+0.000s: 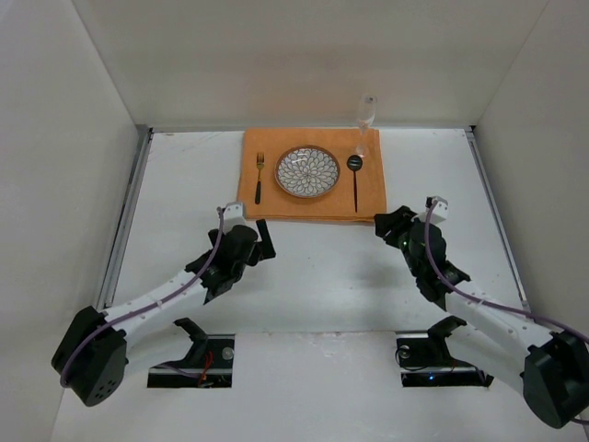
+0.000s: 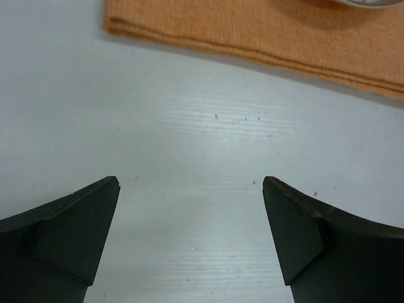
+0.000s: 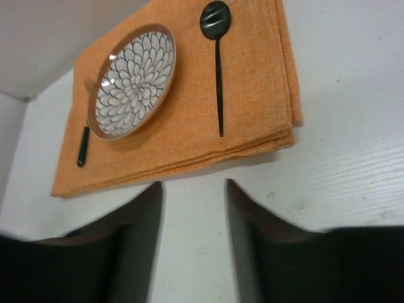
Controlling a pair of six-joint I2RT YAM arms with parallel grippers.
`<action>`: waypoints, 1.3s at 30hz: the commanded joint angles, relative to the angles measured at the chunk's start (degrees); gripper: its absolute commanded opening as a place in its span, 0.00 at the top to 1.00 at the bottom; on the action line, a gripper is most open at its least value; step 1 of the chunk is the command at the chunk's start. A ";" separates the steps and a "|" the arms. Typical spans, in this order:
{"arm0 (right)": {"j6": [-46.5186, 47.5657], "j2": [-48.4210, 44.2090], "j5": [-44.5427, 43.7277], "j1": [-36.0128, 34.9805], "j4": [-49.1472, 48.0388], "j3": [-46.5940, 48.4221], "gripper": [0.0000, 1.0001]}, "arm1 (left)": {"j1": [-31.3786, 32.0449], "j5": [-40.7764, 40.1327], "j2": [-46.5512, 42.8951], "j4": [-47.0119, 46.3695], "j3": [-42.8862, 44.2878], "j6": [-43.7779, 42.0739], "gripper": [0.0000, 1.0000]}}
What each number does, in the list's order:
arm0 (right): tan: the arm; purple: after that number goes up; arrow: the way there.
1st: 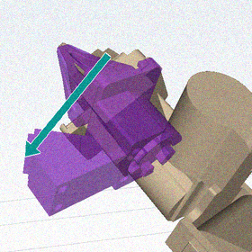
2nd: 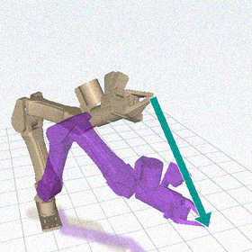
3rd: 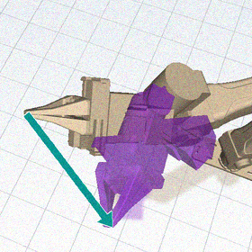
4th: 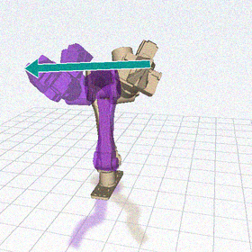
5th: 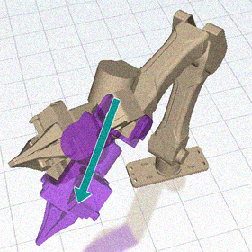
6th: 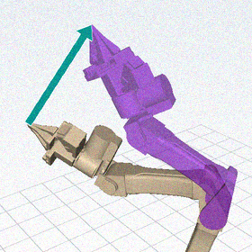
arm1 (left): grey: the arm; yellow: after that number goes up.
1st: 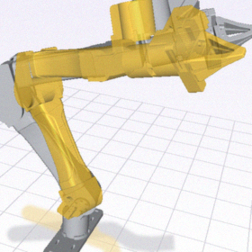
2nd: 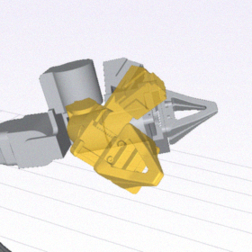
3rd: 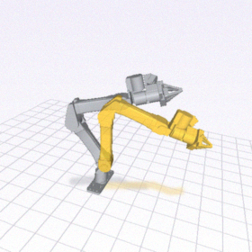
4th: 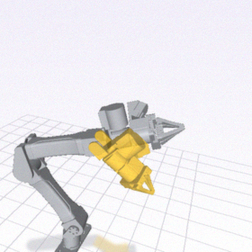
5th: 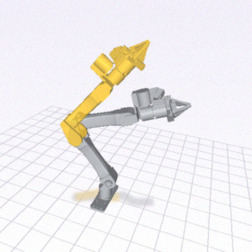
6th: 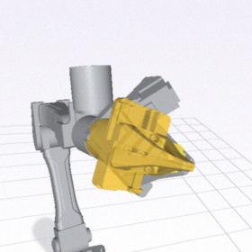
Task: Set the dinner table for one person
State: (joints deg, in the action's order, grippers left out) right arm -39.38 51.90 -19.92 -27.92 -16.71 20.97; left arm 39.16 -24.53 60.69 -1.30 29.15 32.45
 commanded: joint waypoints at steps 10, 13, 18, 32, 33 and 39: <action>-0.18 5.23 -4.25 -1.65 -7.20 1.09 0.26 | 2.90 -7.63 -10.58 3.68 -9.10 14.05 0.00; -0.26 5.05 -4.95 -1.74 -7.81 0.56 0.25 | 1.58 -8.25 -11.90 3.06 -10.07 14.92 0.00; 0.09 4.44 -4.60 -1.56 -7.90 0.12 0.25 | -0.09 -9.74 -11.29 2.44 -12.09 18.17 0.00; 0.18 5.32 -3.28 -1.04 -7.81 0.56 0.23 | -9.93 -11.24 -11.03 3.24 -13.50 22.57 0.00; 0.44 5.32 -3.11 -1.21 -7.72 0.65 0.23 | -10.46 -11.32 -10.94 2.97 -13.68 22.49 0.00; 0.44 5.50 -2.93 -1.30 -7.72 0.82 0.23 | -12.39 -11.41 -10.76 2.62 -13.77 22.75 0.00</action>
State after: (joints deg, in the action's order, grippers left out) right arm -39.27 57.28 -23.11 -29.06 -21.19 20.84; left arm 27.35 -34.00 49.98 2.76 15.59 54.37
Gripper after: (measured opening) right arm 0.768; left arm 0.997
